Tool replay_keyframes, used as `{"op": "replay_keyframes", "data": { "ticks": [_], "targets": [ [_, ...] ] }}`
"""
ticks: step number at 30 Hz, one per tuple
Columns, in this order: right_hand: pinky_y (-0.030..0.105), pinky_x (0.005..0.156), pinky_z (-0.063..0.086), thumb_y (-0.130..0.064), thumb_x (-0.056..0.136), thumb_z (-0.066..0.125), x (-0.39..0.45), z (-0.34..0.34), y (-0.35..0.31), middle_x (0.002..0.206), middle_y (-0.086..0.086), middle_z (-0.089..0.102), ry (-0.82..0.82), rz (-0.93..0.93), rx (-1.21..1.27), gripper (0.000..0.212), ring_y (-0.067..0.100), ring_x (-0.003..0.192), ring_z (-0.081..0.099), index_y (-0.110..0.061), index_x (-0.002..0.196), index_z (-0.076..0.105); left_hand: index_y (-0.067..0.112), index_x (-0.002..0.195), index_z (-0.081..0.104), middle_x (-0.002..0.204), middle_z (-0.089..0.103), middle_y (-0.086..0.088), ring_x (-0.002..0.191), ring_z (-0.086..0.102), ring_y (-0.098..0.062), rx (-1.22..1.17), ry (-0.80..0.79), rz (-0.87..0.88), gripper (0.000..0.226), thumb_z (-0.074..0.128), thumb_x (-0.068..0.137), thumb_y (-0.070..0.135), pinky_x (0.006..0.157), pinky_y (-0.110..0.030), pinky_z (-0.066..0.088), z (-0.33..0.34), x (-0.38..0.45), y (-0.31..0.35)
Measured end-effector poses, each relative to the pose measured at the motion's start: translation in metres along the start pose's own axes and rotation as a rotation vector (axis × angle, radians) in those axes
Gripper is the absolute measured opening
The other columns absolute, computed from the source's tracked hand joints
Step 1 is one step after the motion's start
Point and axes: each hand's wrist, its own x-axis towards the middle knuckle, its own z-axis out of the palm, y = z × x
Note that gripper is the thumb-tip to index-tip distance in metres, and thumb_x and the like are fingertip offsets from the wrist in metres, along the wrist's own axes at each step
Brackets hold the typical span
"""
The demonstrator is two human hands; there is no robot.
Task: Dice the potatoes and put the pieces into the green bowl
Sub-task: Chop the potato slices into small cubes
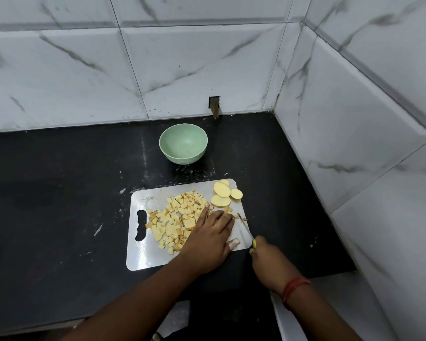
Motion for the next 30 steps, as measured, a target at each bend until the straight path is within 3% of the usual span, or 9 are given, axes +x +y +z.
{"op": "replay_keyframes", "data": {
  "ticks": [8, 16, 20, 22, 25, 30],
  "targets": [
    [0.031, 0.07, 0.041, -0.022, 0.1, 0.038, 0.009, 0.004, -0.005, 0.104, 0.014, 0.062, -0.043, 0.029, -0.062, 0.007, 0.028, 0.093, 0.062, -0.015, 0.1, 0.039, 0.014, 0.145, 0.053, 0.142, 0.052, 0.001, 0.138, 0.042, -0.028, -0.003, -0.048, -0.037, 0.064, 0.031, 0.102, 0.055, 0.121, -0.062, 0.018, -0.003, 0.006, 0.001],
    [0.029, 0.071, 0.039, -0.018, 0.1, 0.038, 0.008, 0.005, -0.003, 0.099, 0.011, 0.06, -0.072, 0.034, -0.068, 0.004, 0.024, 0.088, 0.06, -0.015, 0.099, 0.035, 0.012, 0.143, 0.056, 0.137, 0.056, -0.001, 0.133, 0.046, -0.03, 0.048, -0.044, -0.043, 0.064, 0.03, 0.102, 0.055, 0.122, -0.059, 0.018, -0.005, 0.01, 0.005],
    [0.027, 0.07, 0.037, -0.016, 0.101, 0.039, 0.001, 0.004, 0.005, 0.084, 0.002, 0.052, -0.107, 0.028, -0.043, 0.005, 0.019, 0.08, 0.052, -0.014, 0.102, 0.035, 0.011, 0.142, 0.056, 0.137, 0.056, -0.001, 0.132, 0.046, -0.03, 0.054, -0.045, -0.049, 0.064, 0.03, 0.102, 0.055, 0.121, -0.059, 0.021, -0.004, 0.01, 0.005],
    [0.026, 0.071, 0.037, -0.018, 0.101, 0.04, -0.002, 0.002, 0.008, 0.09, 0.005, 0.057, -0.128, 0.033, -0.029, 0.01, 0.02, 0.082, 0.054, -0.013, 0.109, 0.039, 0.012, 0.14, 0.059, 0.135, 0.057, 0.0, 0.131, 0.047, -0.029, 0.047, -0.035, -0.05, 0.064, 0.03, 0.102, 0.055, 0.121, -0.059, 0.023, -0.005, 0.01, 0.006],
    [0.025, 0.068, 0.035, -0.024, 0.1, 0.044, -0.005, -0.009, 0.014, 0.08, 0.0, 0.05, -0.138, 0.033, 0.042, 0.012, 0.022, 0.083, 0.056, -0.017, 0.09, 0.041, 0.012, 0.136, 0.062, 0.131, 0.059, 0.001, 0.131, 0.048, -0.028, 0.042, -0.015, -0.052, 0.062, 0.032, 0.102, 0.054, 0.121, -0.058, 0.024, -0.005, 0.01, 0.006],
    [0.032, 0.059, 0.041, -0.027, 0.098, 0.05, -0.008, -0.033, 0.024, 0.064, 0.004, 0.05, 0.022, 0.048, 0.336, 0.024, 0.02, 0.057, 0.05, -0.016, 0.078, 0.042, 0.011, 0.14, 0.057, 0.135, 0.056, -0.004, 0.133, 0.045, -0.027, 0.013, 0.026, 0.068, 0.059, 0.038, 0.101, 0.052, 0.122, -0.052, 0.023, -0.008, 0.019, 0.011]
  ]
}}
